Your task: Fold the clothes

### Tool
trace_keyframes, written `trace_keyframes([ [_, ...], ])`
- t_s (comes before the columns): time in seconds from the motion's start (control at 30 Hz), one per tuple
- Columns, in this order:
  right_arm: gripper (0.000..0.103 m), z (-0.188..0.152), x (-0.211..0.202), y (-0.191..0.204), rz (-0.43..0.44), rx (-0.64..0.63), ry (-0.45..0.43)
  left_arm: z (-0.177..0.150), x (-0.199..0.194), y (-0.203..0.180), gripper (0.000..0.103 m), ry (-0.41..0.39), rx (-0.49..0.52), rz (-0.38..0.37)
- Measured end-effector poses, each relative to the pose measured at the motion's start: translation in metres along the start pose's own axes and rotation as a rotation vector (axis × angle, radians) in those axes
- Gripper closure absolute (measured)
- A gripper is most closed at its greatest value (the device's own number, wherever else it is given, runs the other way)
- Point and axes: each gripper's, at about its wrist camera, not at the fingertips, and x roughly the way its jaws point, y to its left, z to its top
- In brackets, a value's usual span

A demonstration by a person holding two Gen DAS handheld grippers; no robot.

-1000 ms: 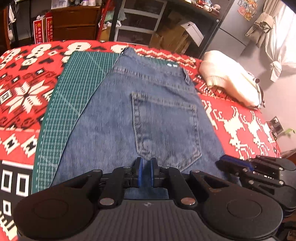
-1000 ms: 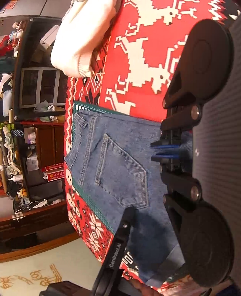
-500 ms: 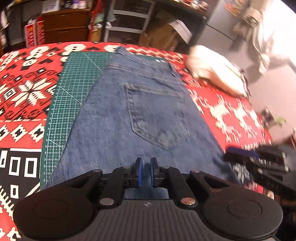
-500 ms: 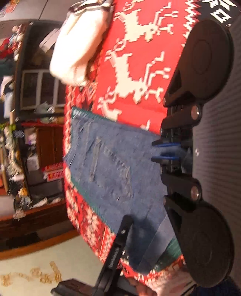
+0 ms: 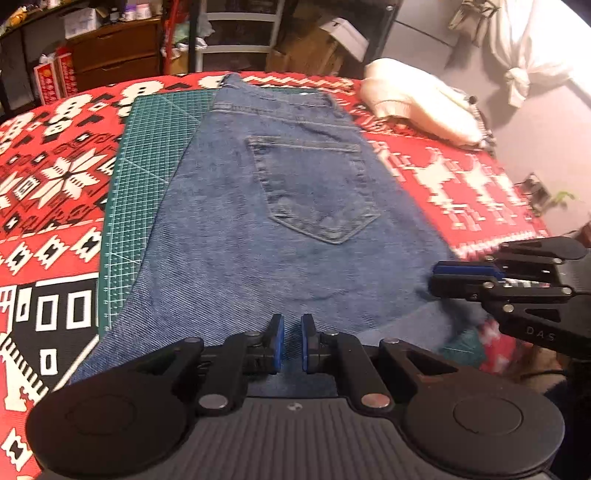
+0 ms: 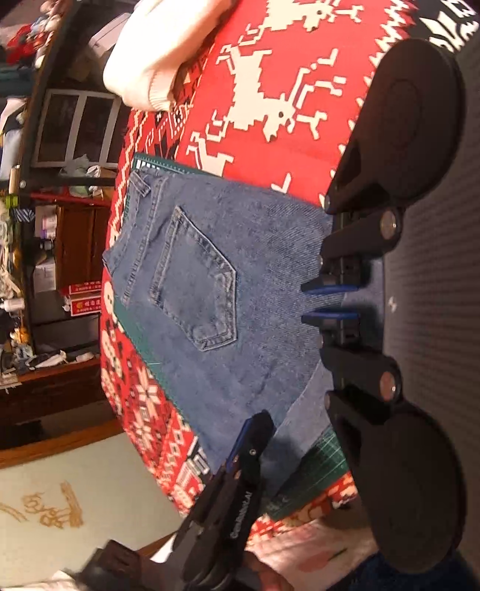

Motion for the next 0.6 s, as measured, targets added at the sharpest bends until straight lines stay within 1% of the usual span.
trace_keyframes([
  [0.1, 0.089, 0.003, -0.010, 0.006, 0.058, -0.024, -0.025, -0.001, -0.011, -0.008, 0.096, 0.002, 0.031, -0.064],
  [0.2, 0.089, 0.004, -0.008, 0.019, 0.105, -0.067, -0.008, -0.005, -0.011, -0.015, 0.094, 0.016, 0.051, -0.081],
  [0.27, 0.089, 0.005, -0.004, 0.028, 0.125, -0.090, 0.012, -0.008, -0.006, -0.018, 0.093, 0.038, 0.045, -0.086],
  [0.37, 0.089, 0.004, 0.002, 0.039, 0.147, -0.123, 0.035, -0.013, 0.000, -0.019, 0.093, 0.058, 0.044, -0.073],
  [0.4, 0.089, 0.004, 0.003, 0.041, 0.147, -0.132, 0.044, -0.014, 0.000, -0.019, 0.091, 0.062, 0.044, -0.067],
  [0.43, 0.089, 0.002, 0.004, 0.042, 0.142, -0.140, 0.055, -0.014, 0.001, -0.018, 0.091, 0.065, 0.043, -0.067],
  [0.5, 0.090, 0.000, 0.005, 0.039, 0.136, -0.129, 0.074, -0.014, 0.000, -0.015, 0.091, 0.076, 0.037, -0.063],
  [0.6, 0.090, -0.002, 0.000, 0.028, 0.137, -0.079, 0.083, -0.015, -0.003, -0.009, 0.091, 0.082, 0.030, -0.044],
])
